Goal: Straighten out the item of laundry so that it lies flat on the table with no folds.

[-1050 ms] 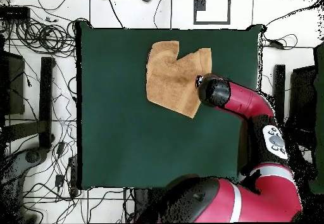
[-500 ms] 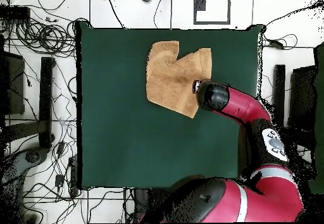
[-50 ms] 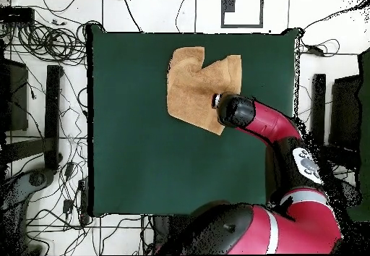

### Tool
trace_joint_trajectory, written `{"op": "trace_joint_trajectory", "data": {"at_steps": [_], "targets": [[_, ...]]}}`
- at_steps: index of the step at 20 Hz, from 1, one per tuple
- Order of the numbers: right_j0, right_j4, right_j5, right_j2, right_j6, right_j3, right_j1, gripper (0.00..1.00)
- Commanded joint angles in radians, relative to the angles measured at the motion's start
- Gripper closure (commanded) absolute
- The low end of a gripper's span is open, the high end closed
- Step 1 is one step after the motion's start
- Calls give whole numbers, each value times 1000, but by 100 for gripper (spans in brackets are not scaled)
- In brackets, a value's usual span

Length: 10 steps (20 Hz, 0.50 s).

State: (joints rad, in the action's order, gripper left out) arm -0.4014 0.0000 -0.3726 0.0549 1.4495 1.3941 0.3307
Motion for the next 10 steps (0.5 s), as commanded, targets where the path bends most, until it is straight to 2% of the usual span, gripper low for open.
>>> {"op": "trace_joint_trajectory", "data": {"at_steps": [1, 5, 10], "targets": [[43, 60, -4, 118, 213, 102, -56, 100], [59, 52, -21, 91, 192, 59, -103, 100], [21, 39, 34, 129, 156, 41, -160, 100]]}}
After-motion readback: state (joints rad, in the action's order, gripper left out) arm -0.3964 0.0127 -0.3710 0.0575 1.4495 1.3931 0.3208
